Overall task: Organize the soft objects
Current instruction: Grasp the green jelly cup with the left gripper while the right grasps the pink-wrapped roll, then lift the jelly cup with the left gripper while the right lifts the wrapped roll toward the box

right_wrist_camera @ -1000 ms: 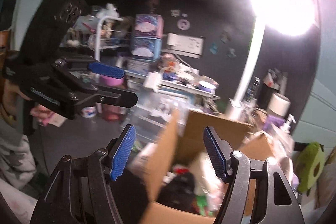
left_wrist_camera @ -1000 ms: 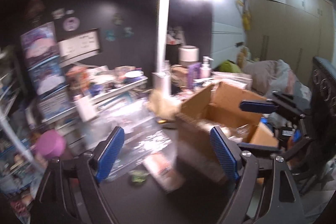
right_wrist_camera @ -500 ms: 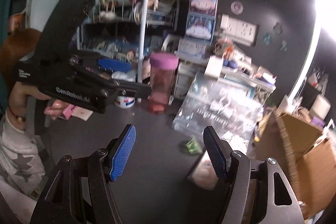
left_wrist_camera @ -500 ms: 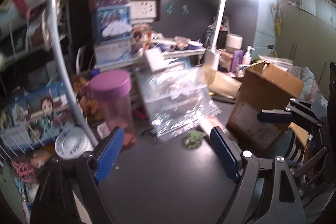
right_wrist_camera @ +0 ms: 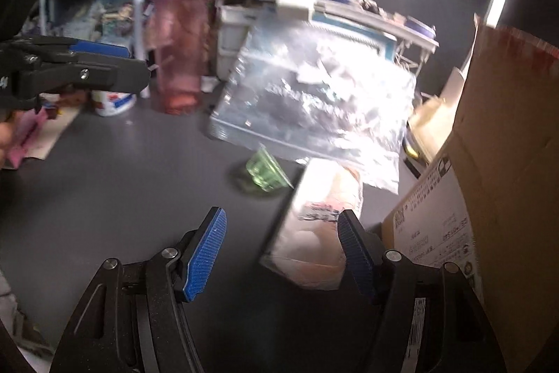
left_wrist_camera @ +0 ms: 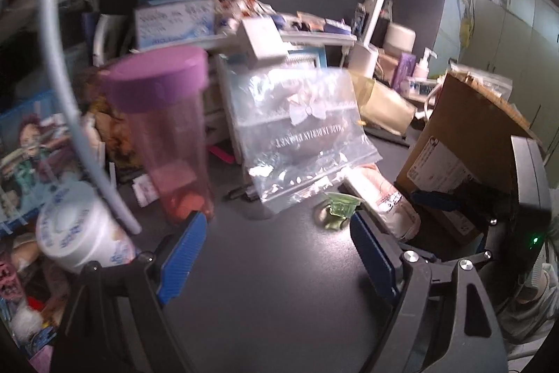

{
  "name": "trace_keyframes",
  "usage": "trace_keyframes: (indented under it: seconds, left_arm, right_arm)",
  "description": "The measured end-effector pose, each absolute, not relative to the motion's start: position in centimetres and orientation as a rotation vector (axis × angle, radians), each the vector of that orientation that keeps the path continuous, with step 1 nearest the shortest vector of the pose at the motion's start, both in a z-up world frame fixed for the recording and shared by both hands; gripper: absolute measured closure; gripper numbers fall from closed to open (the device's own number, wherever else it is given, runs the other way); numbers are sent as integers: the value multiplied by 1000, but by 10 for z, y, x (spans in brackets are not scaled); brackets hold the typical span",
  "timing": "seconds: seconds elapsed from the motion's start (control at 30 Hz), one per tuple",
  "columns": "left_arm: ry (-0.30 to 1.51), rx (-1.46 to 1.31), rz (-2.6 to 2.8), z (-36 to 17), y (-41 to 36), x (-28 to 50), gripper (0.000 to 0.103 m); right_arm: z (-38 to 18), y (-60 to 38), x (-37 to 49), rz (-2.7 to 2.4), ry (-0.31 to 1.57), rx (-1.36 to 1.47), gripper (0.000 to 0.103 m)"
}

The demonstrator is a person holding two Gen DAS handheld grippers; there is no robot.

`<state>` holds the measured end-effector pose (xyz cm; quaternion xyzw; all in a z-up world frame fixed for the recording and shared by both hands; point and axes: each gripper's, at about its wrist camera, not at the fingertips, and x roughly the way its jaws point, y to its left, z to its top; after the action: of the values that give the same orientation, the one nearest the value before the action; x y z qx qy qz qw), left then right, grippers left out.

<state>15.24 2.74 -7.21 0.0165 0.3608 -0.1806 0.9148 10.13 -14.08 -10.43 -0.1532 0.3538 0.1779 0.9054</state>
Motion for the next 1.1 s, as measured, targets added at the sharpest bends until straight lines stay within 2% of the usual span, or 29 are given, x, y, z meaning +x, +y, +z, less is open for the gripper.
trace_keyframes:
  seconds: [0.2, 0.27, 0.3, 0.4, 0.53, 0.67, 0.73, 0.8, 1.1]
  left_arm:
    - [836, 53, -425, -98, -5, 186, 22]
    - [857, 47, -448, -104, -14, 195, 29]
    - [868, 47, -455, -106, -18, 199, 34]
    - [898, 36, -501, -113, -29, 208, 35]
    - [932, 28, -546, -122, -43, 215, 43]
    - [952, 24, -565, -130, -51, 221, 48]
    - [959, 35, -570, -132, -54, 222, 61]
    - [963, 44, -579, -133, -57, 222, 66]
    - [966, 57, -531, -133, -38, 199, 66]
  right_arm:
    - [-116, -147, 118, 354, 775, -317, 62]
    - [-121, -147, 119, 376, 799, -316, 71]
    - [-123, -147, 120, 386, 806, -314, 71]
    - [-121, -149, 118, 406, 804, -292, 72]
    - [-120, -150, 115, 442, 841, -272, 72]
    - [-119, -151, 109, 466, 846, -265, 72]
    - [-118, -151, 107, 472, 845, -266, 72]
    - [-118, -152, 104, 475, 842, -265, 72]
    - [-115, -153, 93, 553, 842, -265, 72]
